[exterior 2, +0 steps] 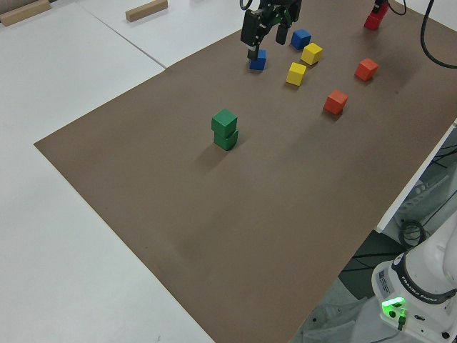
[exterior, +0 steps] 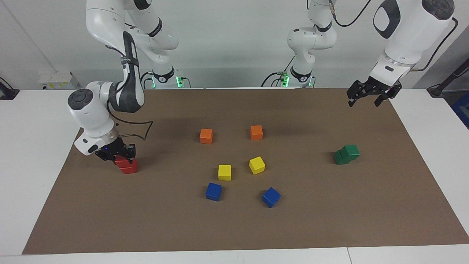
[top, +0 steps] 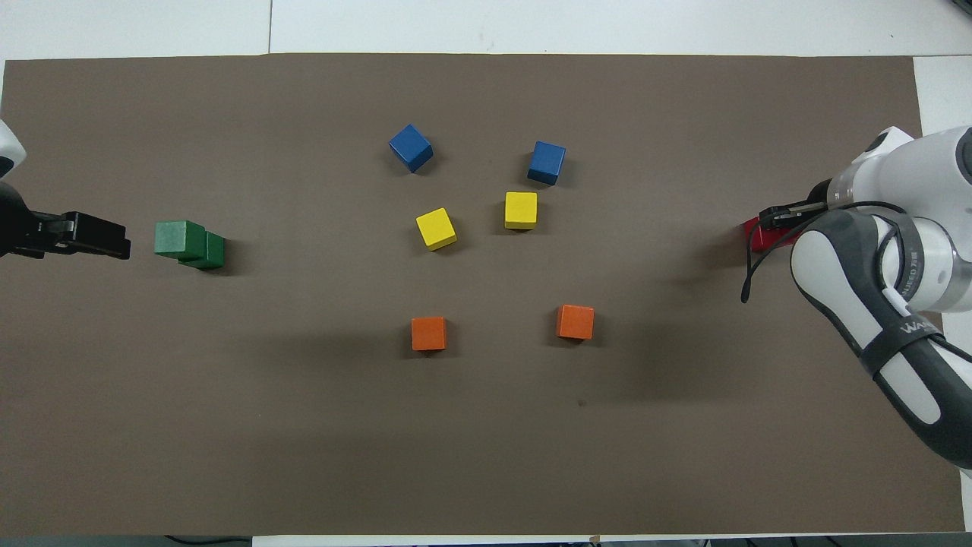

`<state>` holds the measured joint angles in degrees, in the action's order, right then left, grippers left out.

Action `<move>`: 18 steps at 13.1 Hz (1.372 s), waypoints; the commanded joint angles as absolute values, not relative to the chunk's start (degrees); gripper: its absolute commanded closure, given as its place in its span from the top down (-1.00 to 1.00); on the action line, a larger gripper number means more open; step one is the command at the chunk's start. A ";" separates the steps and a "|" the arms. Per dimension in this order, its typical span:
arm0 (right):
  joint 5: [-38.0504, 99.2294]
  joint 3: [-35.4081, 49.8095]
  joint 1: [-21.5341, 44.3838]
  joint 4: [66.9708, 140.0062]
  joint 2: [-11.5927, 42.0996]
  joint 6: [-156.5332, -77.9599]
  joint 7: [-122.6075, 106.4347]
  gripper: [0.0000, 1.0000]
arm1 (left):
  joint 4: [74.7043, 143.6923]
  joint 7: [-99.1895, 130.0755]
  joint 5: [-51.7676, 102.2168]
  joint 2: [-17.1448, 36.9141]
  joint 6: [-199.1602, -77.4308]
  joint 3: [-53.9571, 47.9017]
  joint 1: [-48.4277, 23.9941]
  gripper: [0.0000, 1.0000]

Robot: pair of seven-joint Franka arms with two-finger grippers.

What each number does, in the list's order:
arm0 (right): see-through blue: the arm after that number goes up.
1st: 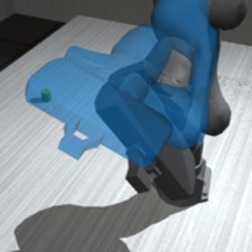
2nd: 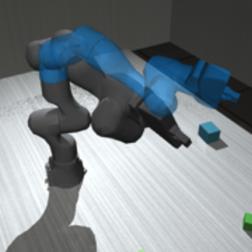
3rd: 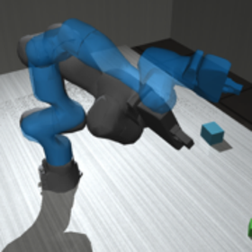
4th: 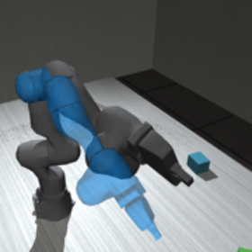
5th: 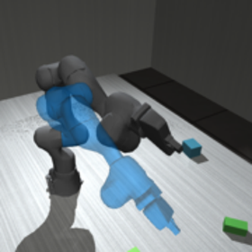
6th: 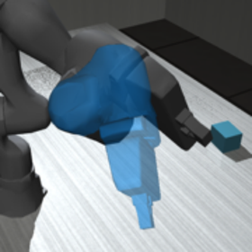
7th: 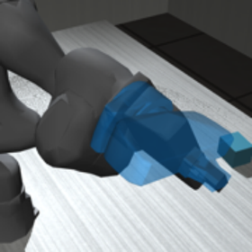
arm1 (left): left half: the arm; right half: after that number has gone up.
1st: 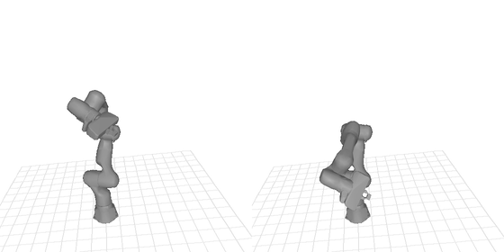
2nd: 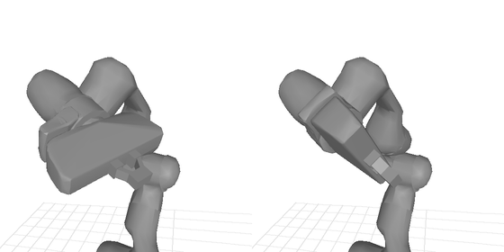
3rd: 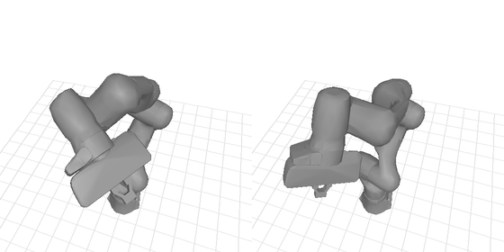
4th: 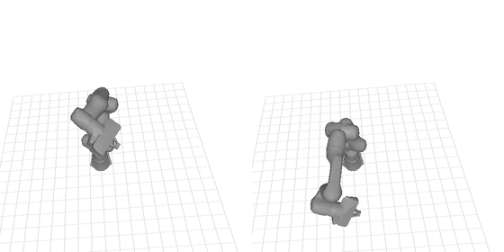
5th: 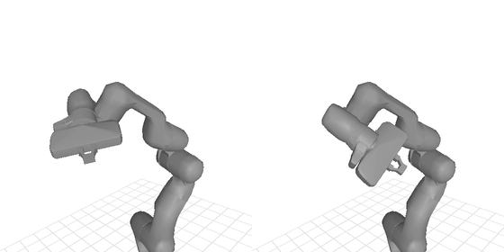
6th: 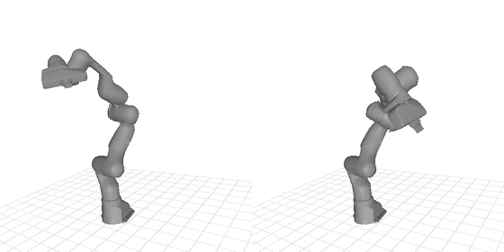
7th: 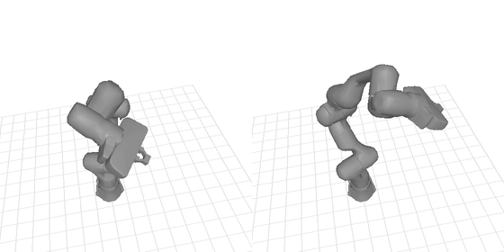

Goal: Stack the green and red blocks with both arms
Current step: 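Hold the red block on the red stack, then open the right gripper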

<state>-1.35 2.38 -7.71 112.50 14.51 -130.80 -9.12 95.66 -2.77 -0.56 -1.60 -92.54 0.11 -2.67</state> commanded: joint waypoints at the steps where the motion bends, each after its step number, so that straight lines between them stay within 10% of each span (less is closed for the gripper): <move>1: -1.14 2.55 -7.74 112.94 14.59 -132.01 -9.67 0.10 | 96.50 -2.55 0.18 -2.81 -91.85 -0.09 -2.20 1.00; 3: -1.14 2.55 -7.73 112.94 14.59 -132.01 -9.49 0.67 | 96.50 -2.55 0.18 -2.81 -91.85 0.17 -2.11 1.00; 7: -1.14 2.55 -7.73 112.85 14.68 -132.01 -9.49 0.98 | 96.59 -2.64 0.18 -2.81 -91.85 0.09 -1.93 1.00; 18: -1.05 3.16 -7.47 101.98 13.54 -122.02 -9.75 1.00 | 96.59 -2.55 0.18 -2.81 -91.85 0.18 -1.93 1.00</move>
<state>-1.35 2.46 -7.47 106.72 14.47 -127.33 -9.12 95.66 -2.77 -0.56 -1.60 -92.43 0.34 -2.43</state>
